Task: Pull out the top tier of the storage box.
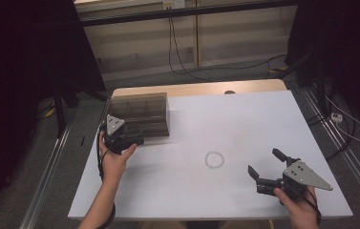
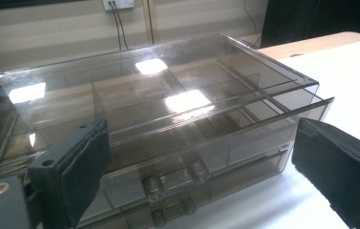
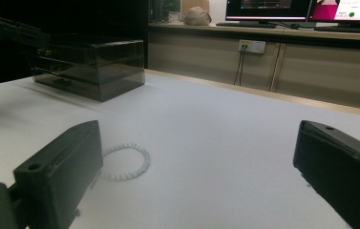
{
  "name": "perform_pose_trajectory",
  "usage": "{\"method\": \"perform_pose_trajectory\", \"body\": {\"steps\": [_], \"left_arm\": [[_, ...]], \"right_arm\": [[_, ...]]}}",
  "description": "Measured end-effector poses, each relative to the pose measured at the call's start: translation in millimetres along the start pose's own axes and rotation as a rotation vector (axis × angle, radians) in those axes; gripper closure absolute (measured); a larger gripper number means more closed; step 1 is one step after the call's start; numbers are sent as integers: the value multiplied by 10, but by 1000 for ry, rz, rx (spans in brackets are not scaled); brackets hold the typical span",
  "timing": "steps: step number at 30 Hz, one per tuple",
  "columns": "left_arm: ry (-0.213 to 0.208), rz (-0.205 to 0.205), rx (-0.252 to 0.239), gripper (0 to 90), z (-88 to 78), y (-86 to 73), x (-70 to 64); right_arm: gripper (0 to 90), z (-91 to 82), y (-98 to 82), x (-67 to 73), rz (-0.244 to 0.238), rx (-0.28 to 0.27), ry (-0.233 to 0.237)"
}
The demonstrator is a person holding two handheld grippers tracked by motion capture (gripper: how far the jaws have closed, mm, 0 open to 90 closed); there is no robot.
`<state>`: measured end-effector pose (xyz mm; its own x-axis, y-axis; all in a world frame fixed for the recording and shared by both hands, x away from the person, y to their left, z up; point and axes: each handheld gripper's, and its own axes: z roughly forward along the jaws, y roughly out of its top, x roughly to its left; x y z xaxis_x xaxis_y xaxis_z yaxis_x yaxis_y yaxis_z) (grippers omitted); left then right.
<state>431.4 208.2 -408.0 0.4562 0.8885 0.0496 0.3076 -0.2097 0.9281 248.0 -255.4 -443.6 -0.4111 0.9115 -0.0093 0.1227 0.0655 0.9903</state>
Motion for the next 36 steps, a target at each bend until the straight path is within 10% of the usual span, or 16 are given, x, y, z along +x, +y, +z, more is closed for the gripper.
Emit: {"method": "perform_pose_trajectory", "body": {"steps": [20, 36], "left_arm": [[-38, 125, 103, 215, -9, 62, 18], [-40, 107, 133, 98, 25, 37, 165]], "right_arm": [[24, 5, -8, -9, 2, 6, 5], [24, 22, -9, -1, 1, 8, 6]]}}
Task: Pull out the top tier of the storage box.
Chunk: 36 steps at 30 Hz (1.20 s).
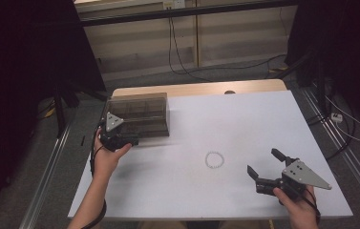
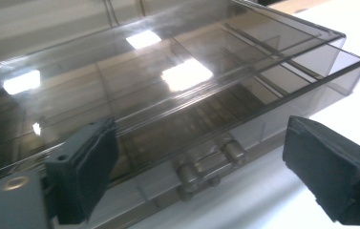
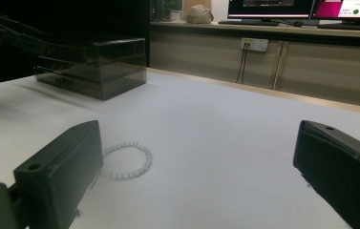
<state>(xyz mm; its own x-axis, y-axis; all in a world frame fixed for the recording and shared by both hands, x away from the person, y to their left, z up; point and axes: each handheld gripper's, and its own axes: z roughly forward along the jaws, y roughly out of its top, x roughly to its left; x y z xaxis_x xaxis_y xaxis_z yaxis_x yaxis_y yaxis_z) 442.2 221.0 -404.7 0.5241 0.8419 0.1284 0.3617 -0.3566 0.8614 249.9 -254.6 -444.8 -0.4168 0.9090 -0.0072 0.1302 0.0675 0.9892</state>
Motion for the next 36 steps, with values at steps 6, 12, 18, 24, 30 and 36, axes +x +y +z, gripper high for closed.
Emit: {"method": "perform_pose_trajectory", "body": {"steps": [6, 12, 18, 24, 30, 36], "left_arm": [[-3, 27, 21, 172, -17, 10, -22], [28, 48, 45, 274, -55, 20, -18], [29, 40, 52, 324, -112, 21, 0], [36, 44, 56, 324, -117, 22, -15], [27, 50, 72, 327, -148, 23, -26], [9, 42, 81, 334, -184, 22, -22]], "right_arm": [[24, -8, 1, 1, 0, -2, 0], [24, -14, 3, -6, 2, -2, -2], [24, -17, 5, -6, 5, -4, -4], [24, -19, 9, 1, 3, -7, -2], [24, -16, 7, -2, 3, -5, -1], [24, -15, 10, 4, -1, -6, 1]]}}
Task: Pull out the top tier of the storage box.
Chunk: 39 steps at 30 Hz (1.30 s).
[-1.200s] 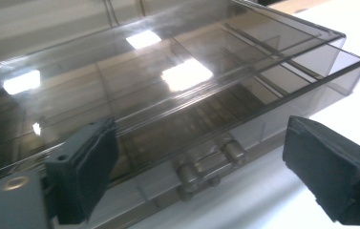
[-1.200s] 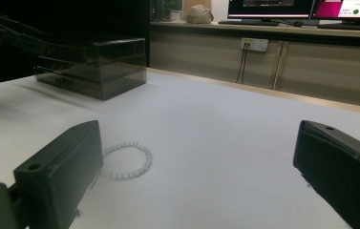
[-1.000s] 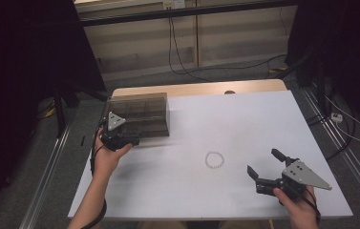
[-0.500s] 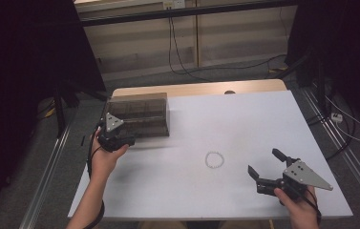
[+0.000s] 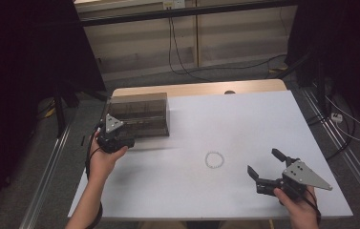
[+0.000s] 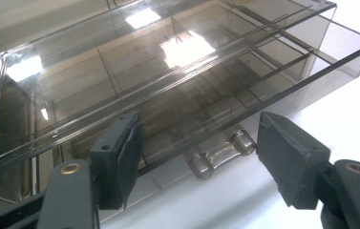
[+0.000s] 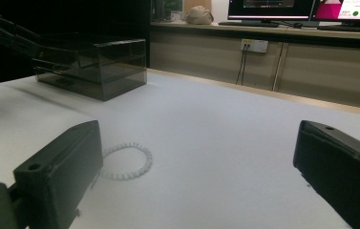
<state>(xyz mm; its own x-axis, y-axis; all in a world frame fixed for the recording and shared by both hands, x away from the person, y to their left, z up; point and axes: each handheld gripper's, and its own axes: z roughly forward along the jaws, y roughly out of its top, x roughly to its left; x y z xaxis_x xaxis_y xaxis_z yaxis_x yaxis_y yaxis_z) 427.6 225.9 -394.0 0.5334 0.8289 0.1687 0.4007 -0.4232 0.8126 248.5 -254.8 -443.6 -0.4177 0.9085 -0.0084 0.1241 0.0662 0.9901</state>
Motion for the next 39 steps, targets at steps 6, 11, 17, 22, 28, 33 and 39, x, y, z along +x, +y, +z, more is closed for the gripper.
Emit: {"method": "perform_pose_trajectory", "body": {"steps": [6, 11, 17, 22, 28, 33, 39], "left_arm": [[4, 4, -4, 374, -41, 3, -5], [-5, -20, 4, 366, -27, 18, 22], [-1, -4, 16, 245, 58, -10, 49], [1, 31, 27, 225, 97, -20, 48], [9, 60, 55, 231, 107, -7, 29], [18, 67, 57, 242, 97, -12, 23], [19, 67, 69, 244, 84, -14, 13]], "right_arm": [[23, 3, 0, 5, -2, 4, 1], [23, 5, 2, 10, -2, 2, 4], [23, 2, 0, 6, -6, 4, 2], [23, 0, 0, -2, -2, 2, 0], [23, 2, -1, 4, -5, 3, 0], [23, -2, -1, 1, -2, 3, -1], [23, -12, -2, -8, 3, 0, -3]]}}
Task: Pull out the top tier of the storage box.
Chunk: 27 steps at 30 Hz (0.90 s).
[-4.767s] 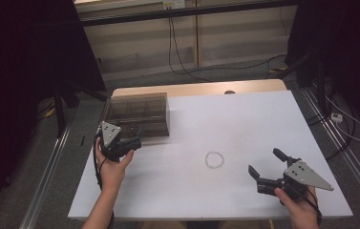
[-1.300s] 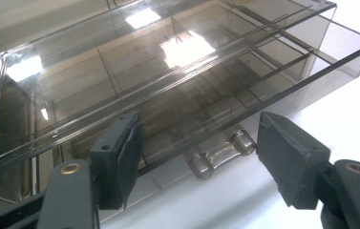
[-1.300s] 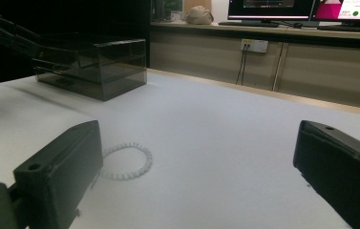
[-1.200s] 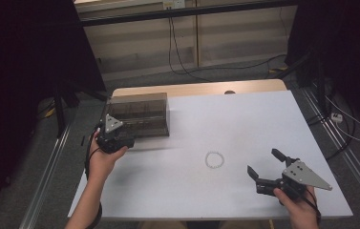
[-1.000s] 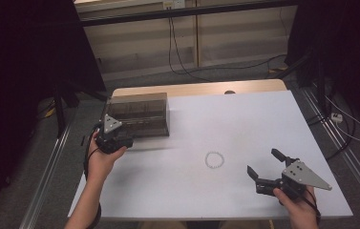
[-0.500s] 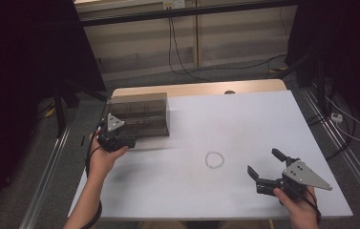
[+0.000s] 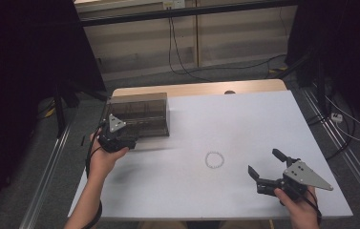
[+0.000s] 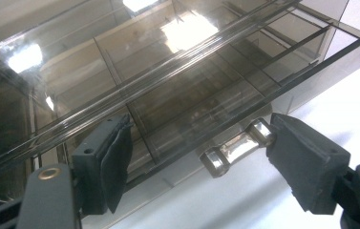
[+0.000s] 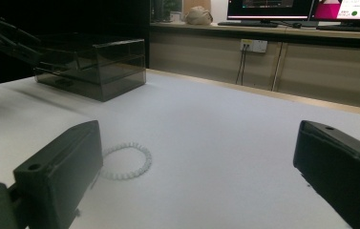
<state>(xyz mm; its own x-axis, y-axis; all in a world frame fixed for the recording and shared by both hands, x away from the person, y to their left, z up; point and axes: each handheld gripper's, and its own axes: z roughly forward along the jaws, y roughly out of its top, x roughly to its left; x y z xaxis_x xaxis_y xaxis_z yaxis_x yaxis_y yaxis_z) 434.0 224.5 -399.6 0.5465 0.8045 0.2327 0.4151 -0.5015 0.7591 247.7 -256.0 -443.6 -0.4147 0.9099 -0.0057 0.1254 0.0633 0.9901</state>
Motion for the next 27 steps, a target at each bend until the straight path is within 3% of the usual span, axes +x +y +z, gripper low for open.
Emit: {"method": "perform_pose_trajectory", "body": {"steps": [17, 19, 27], "left_arm": [[-16, -21, 5, 245, -121, -52, -50], [-24, 1, -2, 262, -133, -53, -63], [-24, -10, 5, 287, -162, -56, -85]], "right_arm": [[23, 23, 2, 15, -3, 1, 4], [23, 24, 1, 18, -3, 2, 6], [23, 21, 1, 18, -6, 3, 10]]}}
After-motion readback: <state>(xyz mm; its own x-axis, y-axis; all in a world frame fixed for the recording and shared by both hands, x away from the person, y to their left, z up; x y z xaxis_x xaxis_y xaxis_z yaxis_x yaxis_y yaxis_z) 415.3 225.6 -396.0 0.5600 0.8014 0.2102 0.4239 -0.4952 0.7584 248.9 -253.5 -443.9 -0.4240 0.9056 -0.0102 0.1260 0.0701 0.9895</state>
